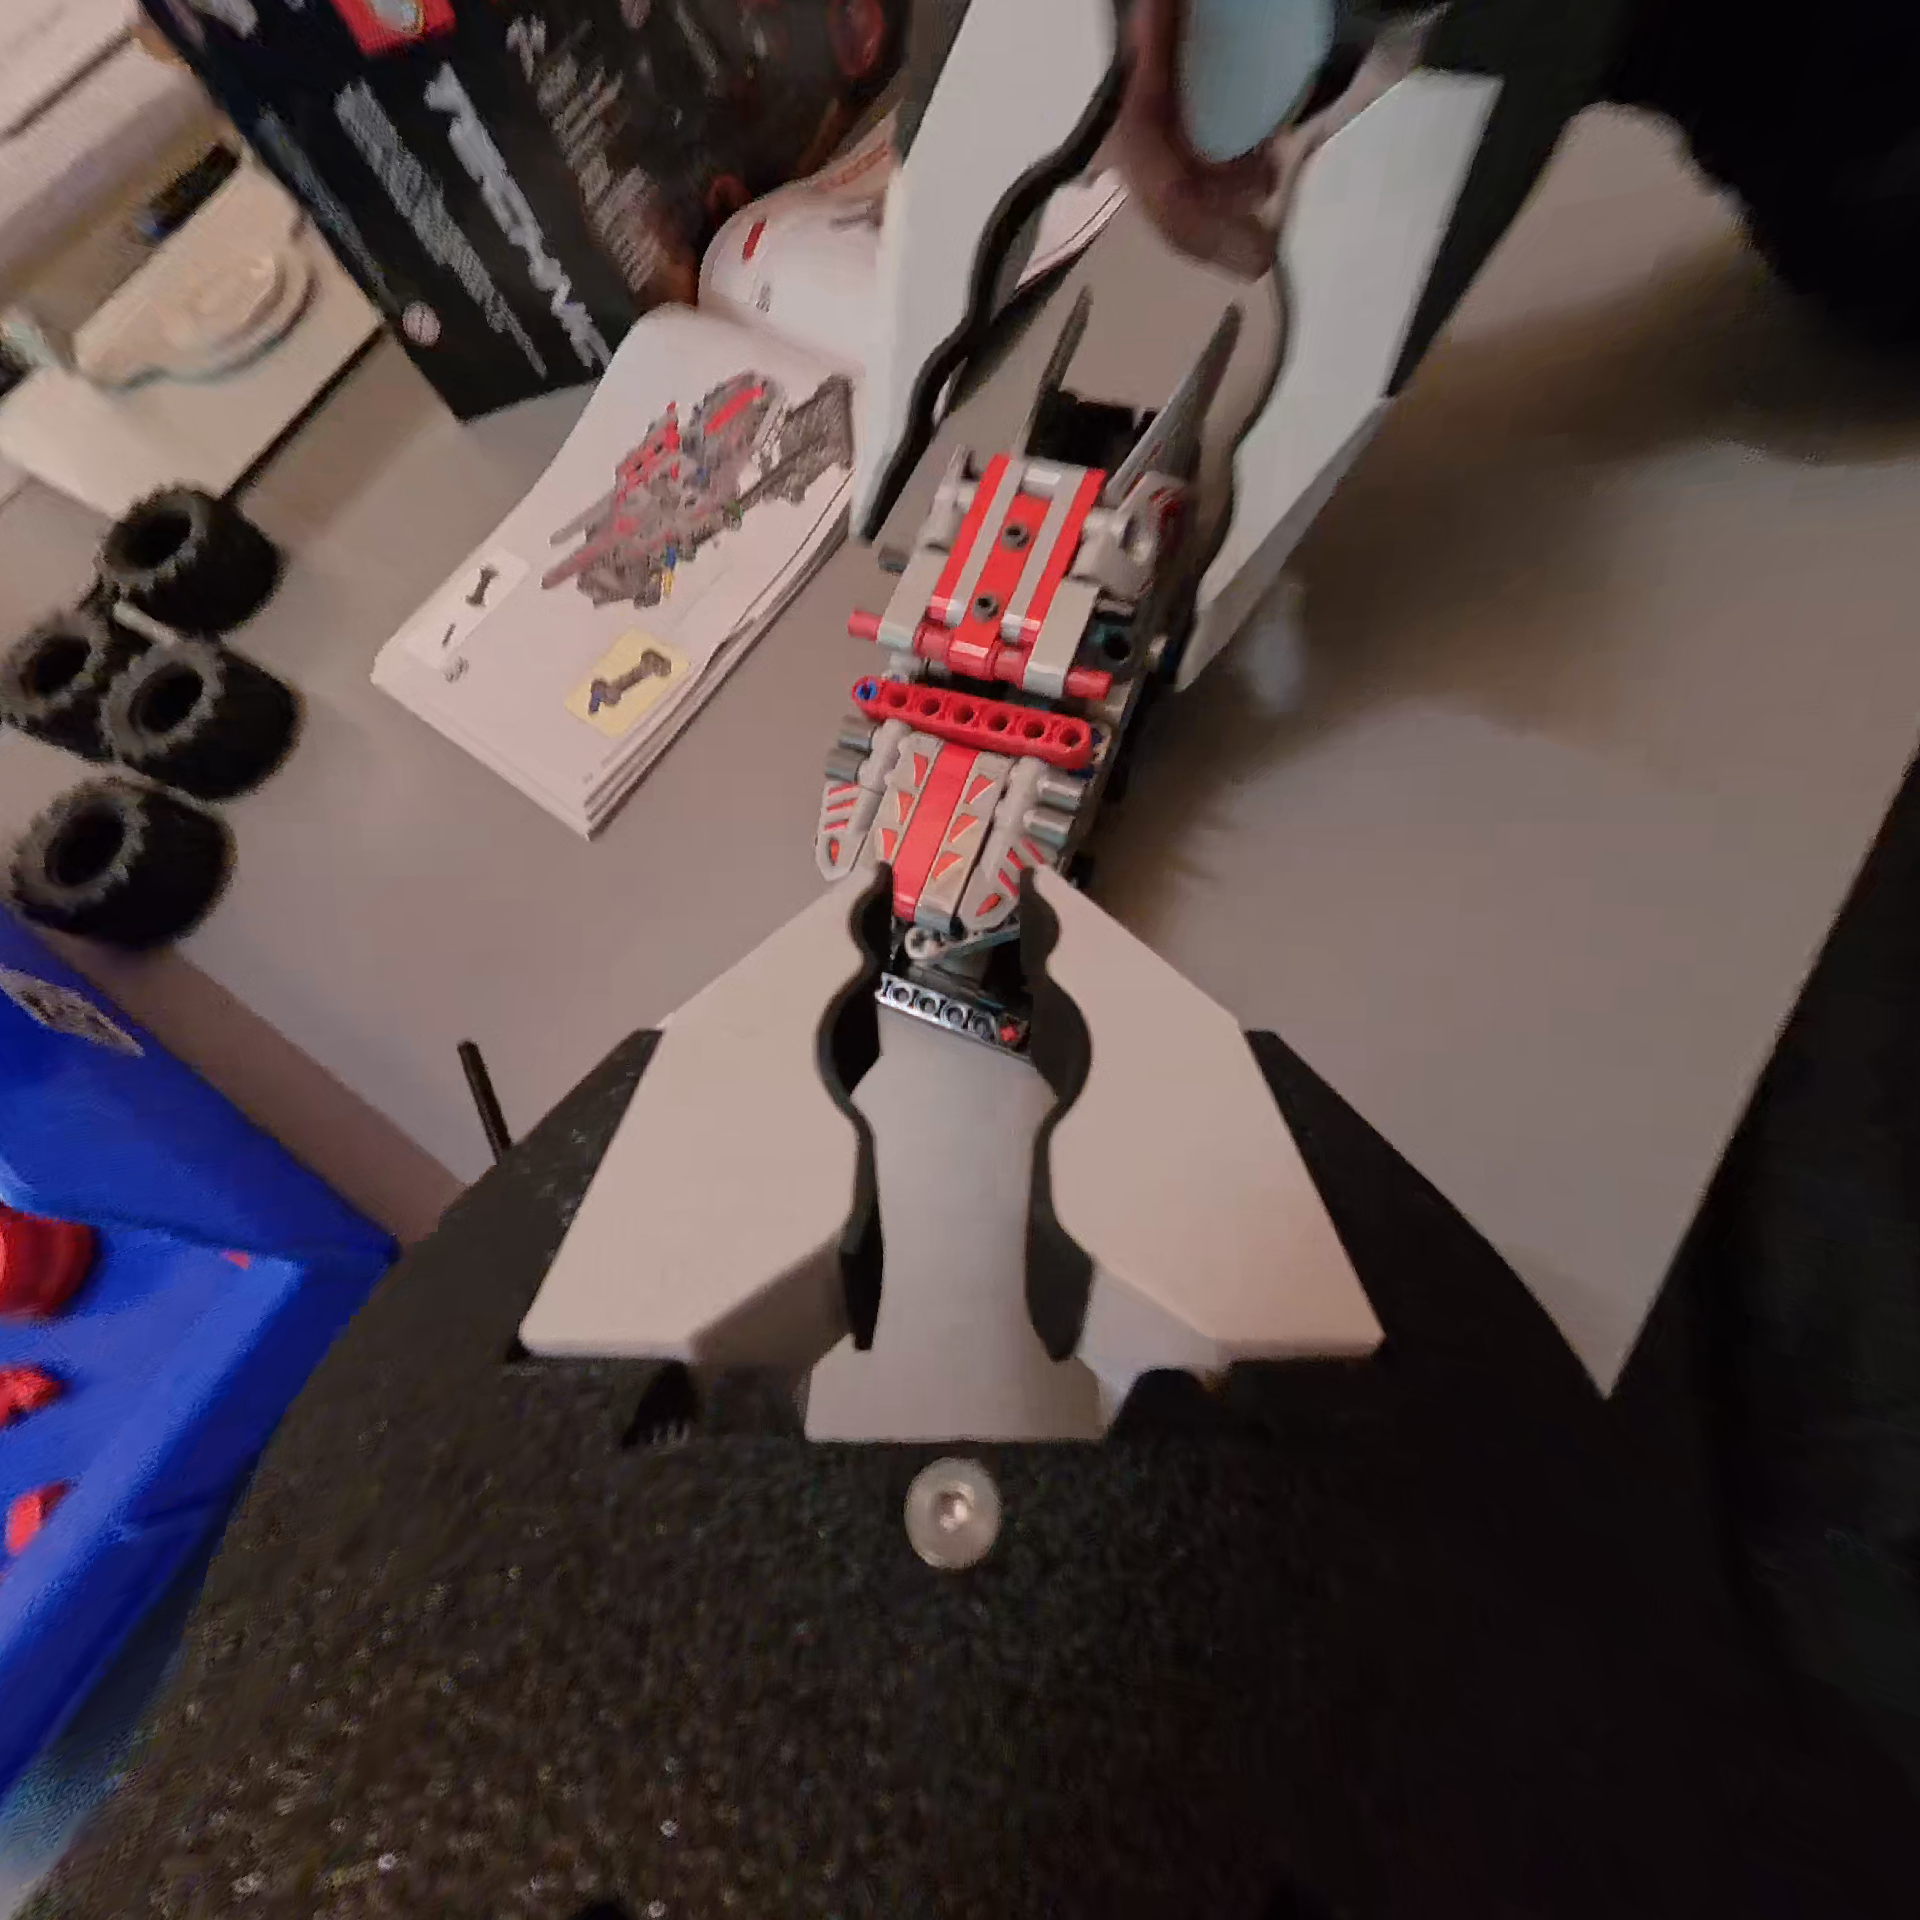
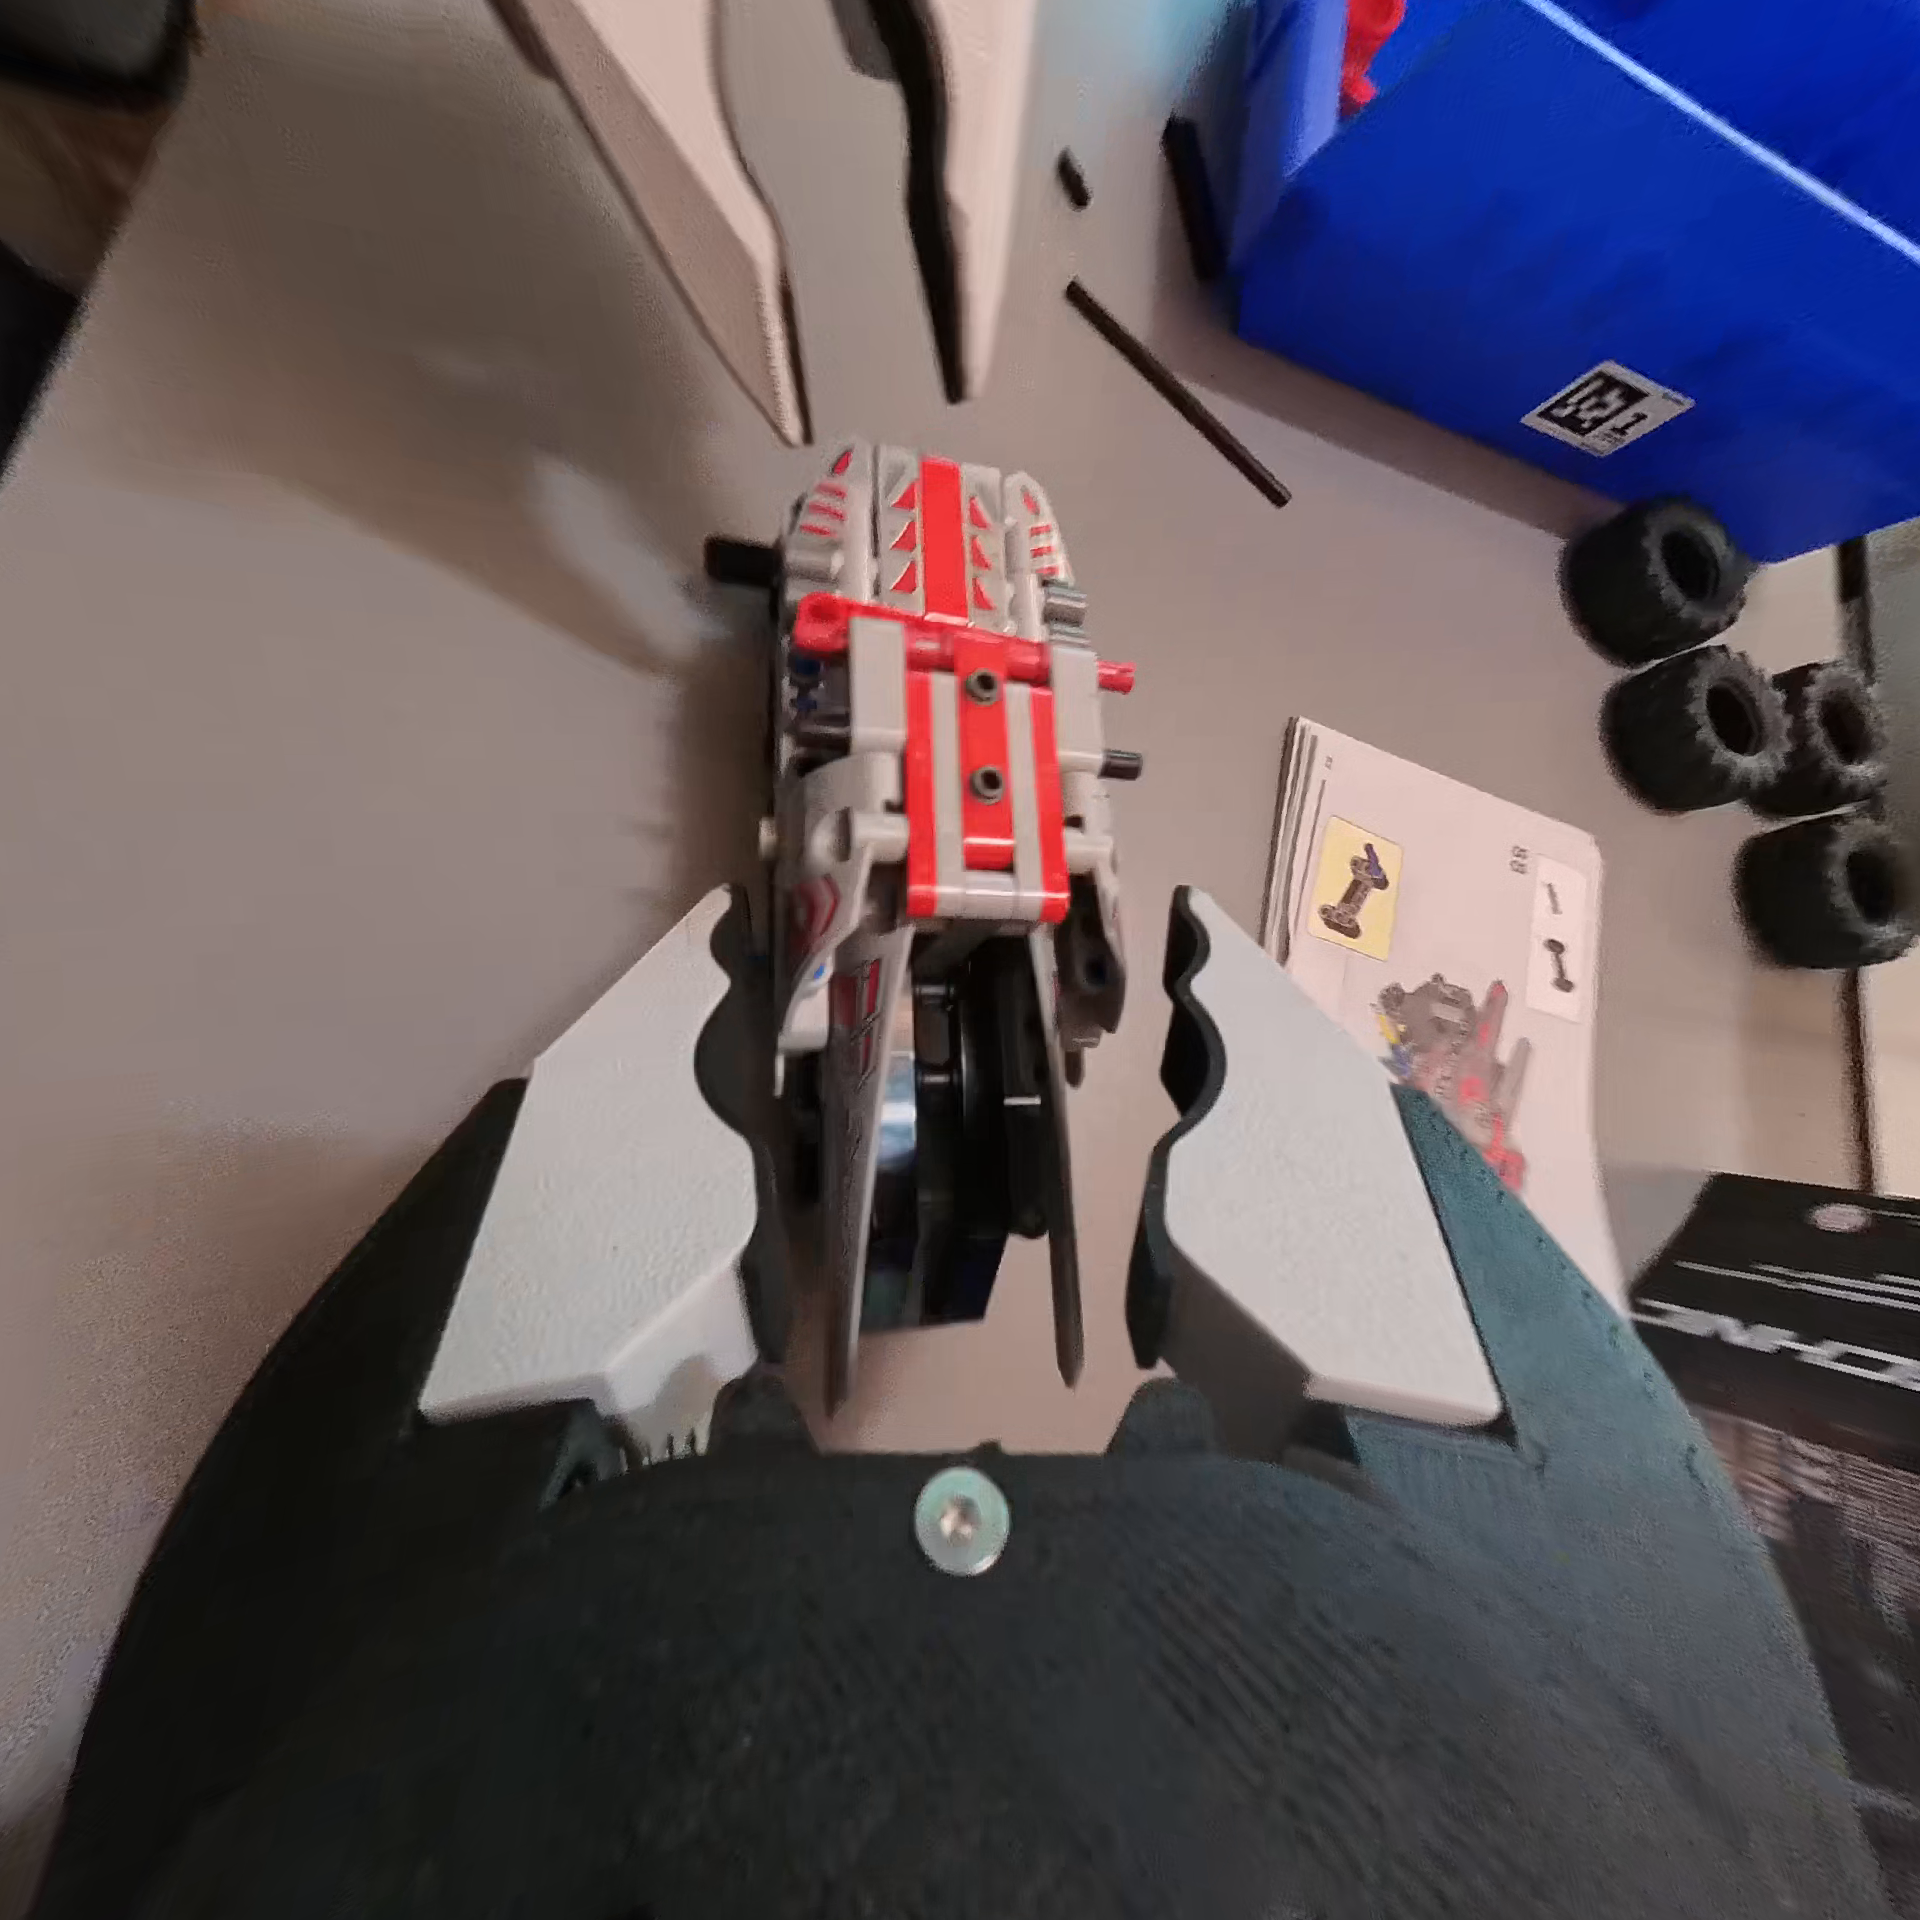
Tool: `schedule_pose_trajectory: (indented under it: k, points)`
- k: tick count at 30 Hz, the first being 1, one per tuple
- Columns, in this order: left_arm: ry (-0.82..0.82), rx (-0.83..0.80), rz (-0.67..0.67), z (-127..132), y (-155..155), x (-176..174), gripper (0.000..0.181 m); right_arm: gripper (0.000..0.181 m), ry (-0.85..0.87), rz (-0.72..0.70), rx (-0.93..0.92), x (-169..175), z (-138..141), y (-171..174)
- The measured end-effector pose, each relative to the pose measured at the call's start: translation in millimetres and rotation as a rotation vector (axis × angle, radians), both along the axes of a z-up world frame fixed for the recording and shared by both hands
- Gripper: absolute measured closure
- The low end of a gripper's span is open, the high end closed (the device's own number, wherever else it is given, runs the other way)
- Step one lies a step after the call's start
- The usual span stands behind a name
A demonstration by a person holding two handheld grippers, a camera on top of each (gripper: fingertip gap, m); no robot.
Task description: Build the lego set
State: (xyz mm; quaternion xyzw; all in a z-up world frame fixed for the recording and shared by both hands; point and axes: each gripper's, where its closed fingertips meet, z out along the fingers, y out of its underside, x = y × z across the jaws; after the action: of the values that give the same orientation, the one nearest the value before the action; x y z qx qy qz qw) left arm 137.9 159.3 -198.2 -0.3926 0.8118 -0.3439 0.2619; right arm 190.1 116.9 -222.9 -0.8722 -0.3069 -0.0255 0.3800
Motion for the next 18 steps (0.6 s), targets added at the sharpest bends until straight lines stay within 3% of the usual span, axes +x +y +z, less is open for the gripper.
schedule_pose_trajectory:
  k: [2,5,9,18]
  points:
    - [0.016,-0.016,-0.101,11.8,-10.1,-5.0,0.181,0.097,0.118,0.011,0.027,-8.5,0.5,4.9]
    - [0.114,0.02,-0.22,12.2,-18.1,-6.3,0.181,0.108,0.119,0.021,0.07,-11.1,-3.5,9.8]
    - [0.247,0.143,-0.323,3.8,-24.0,0.5,0.181,0.109,0.096,0.012,0.07,-8.9,-5.9,9.3]
    - [0.419,0.315,-0.381,-4.0,-26.1,11.6,0.181,0.109,0.111,0.002,0.1,-7.7,-5.3,10.9]
